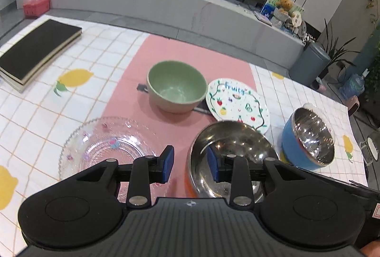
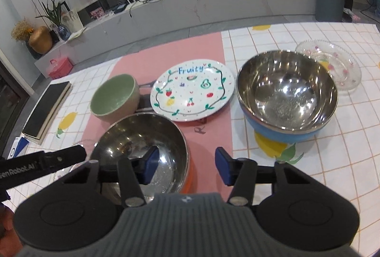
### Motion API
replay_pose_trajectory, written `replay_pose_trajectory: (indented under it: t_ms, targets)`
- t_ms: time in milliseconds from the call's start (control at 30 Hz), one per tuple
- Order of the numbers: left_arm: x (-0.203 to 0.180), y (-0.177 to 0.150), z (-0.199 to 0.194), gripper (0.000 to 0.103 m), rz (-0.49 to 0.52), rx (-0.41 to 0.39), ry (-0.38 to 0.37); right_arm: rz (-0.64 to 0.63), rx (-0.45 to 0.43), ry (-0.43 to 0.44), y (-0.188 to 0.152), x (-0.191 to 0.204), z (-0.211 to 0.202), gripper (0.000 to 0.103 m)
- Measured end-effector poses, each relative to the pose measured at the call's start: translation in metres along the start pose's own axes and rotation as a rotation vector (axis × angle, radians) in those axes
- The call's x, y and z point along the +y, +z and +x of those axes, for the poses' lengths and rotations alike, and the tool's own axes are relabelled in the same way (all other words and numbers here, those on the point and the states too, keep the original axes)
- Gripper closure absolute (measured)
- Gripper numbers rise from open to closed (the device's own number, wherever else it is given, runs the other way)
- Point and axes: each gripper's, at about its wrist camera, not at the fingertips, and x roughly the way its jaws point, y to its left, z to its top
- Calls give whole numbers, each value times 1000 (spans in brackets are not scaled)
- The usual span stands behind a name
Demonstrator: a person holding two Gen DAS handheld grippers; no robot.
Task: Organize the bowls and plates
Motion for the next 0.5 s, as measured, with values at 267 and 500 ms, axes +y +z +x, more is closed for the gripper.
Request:
replay_pose_trajectory:
  t_ms: [267,500]
  targets:
    - [-4,-10,17,74,-9,55,-8,27,33,1,-4,-4,9,73]
    - [-2,-9,16,96,-8,67,11,49,50,7,-6,-4,10,94]
